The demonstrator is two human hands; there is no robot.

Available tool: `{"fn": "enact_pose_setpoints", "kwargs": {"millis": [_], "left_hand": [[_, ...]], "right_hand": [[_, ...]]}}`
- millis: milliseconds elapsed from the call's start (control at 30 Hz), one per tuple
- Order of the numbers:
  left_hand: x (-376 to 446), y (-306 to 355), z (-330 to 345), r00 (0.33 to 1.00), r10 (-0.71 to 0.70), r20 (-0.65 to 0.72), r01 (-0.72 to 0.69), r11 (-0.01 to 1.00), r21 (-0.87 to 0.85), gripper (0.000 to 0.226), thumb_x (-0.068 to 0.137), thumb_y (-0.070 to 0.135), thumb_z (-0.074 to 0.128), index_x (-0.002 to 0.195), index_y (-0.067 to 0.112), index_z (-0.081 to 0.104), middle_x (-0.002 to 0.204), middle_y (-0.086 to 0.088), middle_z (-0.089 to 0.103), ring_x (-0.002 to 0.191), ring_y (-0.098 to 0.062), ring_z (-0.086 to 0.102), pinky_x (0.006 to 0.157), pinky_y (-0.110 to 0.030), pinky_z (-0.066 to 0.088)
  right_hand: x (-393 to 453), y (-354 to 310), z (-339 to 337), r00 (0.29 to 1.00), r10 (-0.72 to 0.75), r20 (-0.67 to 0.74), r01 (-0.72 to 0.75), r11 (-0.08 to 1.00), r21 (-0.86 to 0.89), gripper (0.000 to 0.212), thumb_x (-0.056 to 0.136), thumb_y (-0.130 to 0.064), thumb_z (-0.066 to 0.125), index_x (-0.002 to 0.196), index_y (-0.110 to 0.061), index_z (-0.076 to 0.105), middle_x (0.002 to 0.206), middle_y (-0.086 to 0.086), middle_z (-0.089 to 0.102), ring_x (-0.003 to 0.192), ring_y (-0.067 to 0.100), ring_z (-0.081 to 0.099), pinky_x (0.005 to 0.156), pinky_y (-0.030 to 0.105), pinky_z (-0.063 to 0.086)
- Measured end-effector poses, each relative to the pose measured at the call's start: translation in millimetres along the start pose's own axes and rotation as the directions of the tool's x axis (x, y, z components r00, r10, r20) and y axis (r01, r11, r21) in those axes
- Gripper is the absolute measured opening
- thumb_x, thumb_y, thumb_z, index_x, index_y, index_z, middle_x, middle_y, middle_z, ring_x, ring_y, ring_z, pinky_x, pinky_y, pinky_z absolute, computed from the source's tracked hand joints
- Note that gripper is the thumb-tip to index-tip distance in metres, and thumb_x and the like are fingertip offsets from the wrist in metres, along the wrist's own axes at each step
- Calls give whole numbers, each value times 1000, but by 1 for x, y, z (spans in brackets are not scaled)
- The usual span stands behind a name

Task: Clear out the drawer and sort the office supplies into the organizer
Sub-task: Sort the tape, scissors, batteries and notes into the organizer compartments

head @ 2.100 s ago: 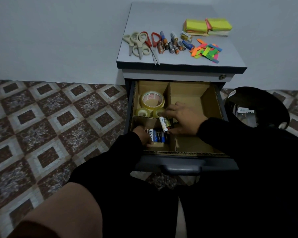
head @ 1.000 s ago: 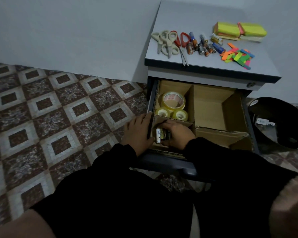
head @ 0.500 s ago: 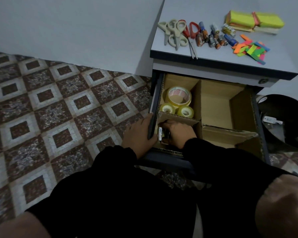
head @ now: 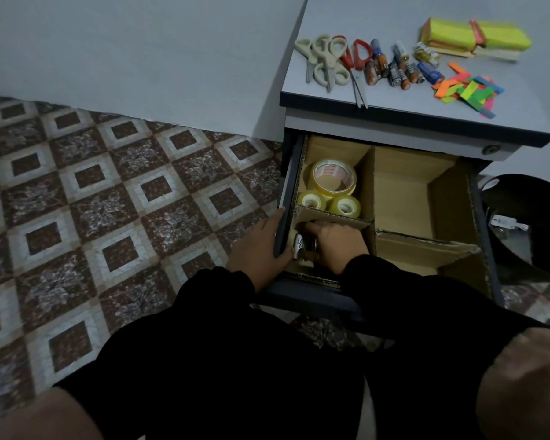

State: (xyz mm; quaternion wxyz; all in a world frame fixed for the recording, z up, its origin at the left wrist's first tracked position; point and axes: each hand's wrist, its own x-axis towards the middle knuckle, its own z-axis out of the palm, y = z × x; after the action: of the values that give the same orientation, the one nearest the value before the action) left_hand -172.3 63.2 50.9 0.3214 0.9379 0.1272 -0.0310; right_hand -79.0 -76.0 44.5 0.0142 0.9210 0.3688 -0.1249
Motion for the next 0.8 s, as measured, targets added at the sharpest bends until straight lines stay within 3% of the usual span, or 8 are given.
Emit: {"fn": "enact_pose_setpoints", "kwargs": {"millis": [167, 333, 533, 800], "left_hand": [[0, 1, -1, 1000, -7, 8, 7, 1000, 0, 73, 91, 37, 54, 150, 27, 11, 143, -3, 39, 118, -23, 49, 94, -42, 46], [-1, 0, -1, 1000, -7, 10, 7, 1000, -24, 74, 91, 36, 55, 150, 27, 12, 143, -4, 39, 118, -24, 49, 93, -42, 47], [0, -1, 0, 1000, -14, 11, 14, 1000, -16, 74, 91, 36, 55, 150, 28, 11, 143, -3, 38, 118, -23, 49, 93, -41, 47], [0, 0, -1, 1000, -22, 22, 22, 1000, -18, 73, 91, 38, 54, 150, 29, 10, 144, -3, 38, 118, -22, 49, 93, -40, 47]], "right_hand": [[4, 0, 4, 991, -126, 44, 121, 987, 103, 45, 89, -37, 57, 133, -31, 48, 144, -14, 39, 122, 16, 50, 92, 30, 44], [9, 1, 9, 972, -209, 109, 197, 975, 106, 33, 89, -31, 56, 123, -28, 58, 144, -17, 39, 121, 15, 50, 89, 29, 44], [16, 5, 17, 980, -169, 109, 156, 981, 113, 29, 89, -29, 56, 118, -30, 61, 140, -11, 47, 119, 19, 53, 91, 30, 46], [13, 3, 12, 986, -144, 82, 135, 985, 107, 34, 91, -28, 54, 125, -30, 57, 142, -11, 45, 121, 19, 51, 94, 31, 45]]}}
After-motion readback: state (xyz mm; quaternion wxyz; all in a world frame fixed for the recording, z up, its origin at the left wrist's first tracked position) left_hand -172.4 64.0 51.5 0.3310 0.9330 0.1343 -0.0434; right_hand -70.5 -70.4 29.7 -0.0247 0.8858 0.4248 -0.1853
